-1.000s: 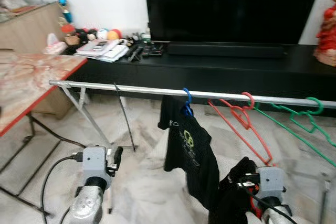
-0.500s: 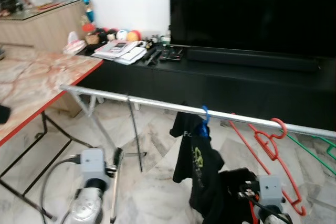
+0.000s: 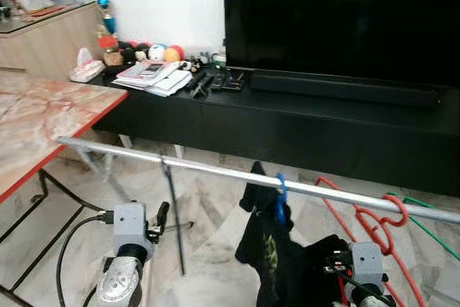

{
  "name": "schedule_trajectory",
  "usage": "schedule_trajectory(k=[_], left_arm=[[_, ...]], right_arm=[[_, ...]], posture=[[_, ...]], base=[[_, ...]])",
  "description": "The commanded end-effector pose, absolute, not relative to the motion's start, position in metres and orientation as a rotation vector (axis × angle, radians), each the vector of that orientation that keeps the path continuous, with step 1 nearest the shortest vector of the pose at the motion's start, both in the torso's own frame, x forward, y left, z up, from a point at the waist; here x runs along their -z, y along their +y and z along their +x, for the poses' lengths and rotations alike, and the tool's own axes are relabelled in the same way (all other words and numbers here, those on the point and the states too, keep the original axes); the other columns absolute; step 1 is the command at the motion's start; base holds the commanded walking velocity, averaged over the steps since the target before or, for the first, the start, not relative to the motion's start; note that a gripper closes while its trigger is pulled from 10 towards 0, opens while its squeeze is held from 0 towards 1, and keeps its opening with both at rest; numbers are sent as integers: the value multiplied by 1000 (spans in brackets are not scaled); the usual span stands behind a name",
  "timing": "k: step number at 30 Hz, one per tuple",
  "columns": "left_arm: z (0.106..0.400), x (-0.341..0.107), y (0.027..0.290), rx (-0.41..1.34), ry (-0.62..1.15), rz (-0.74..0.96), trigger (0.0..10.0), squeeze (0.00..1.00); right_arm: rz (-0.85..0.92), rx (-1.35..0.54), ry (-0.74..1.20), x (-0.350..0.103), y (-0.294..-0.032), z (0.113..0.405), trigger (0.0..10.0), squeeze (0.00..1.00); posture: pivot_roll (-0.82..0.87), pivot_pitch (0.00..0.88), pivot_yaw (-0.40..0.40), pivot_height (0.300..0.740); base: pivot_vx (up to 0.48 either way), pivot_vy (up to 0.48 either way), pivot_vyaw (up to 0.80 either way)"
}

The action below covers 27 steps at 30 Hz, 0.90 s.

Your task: Hang hanger

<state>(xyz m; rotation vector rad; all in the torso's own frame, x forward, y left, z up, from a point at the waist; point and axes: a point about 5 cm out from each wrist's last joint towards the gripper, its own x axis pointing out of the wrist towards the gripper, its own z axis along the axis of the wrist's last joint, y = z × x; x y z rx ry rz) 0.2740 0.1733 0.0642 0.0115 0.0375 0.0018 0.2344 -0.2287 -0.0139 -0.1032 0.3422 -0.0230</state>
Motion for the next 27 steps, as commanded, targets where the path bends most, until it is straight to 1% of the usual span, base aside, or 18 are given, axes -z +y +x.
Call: schedule_trajectory(k=[1,7,11,12,15,16,19,20,25,26,27], left_arm=[[274,-68,185,-21,30,17,10000,0],[273,-68,181,5,68,7,10000,0],[278,-73,181,-4,90,8,10000,0],[280,-70,186,-47,162,9,10000,0],[281,-69,188,-61,188,12,10000,0],[282,-71,188,-47,205,-24,10000,0],[283,-76,181,52,215,-11,10000,0],[283,-81,176,110,207,-10,10000,0],[286,-88,174,129,190,-12,10000,0],[290,-90,174,125,182,-16,10000,584],[291,-91,174,123,179,-21,10000,824]], right_arm=[[-89,11,308,10,-222,241,10000,0],[-89,24,321,12,-225,238,10000,0],[-91,29,324,13,-227,237,10000,0],[-91,33,324,13,-227,237,10000,0],[-91,33,325,13,-227,237,10000,0],[-89,39,326,14,-228,236,10000,0],[-90,40,330,14,-228,236,10000,0],[-90,40,332,15,-228,236,10000,0],[-89,42,332,15,-227,237,10000,0],[-89,42,333,15,-227,237,10000,0],[-89,42,333,15,-227,237,10000,0]], posture=[[56,0,18,740],[58,0,19,740],[56,0,22,740],[57,0,25,740],[57,0,25,740],[60,0,25,740],[63,0,25,740],[65,0,27,740],[65,0,30,740],[63,0,31,740],[62,0,31,740]], base=[[0,0,0],[0,0,0],[0,0,0],[0,0,0],[0,0,0],[0,0,0],[0,0,0],[0,0,0],[0,0,0],[0,0,0],[0,0,0]])
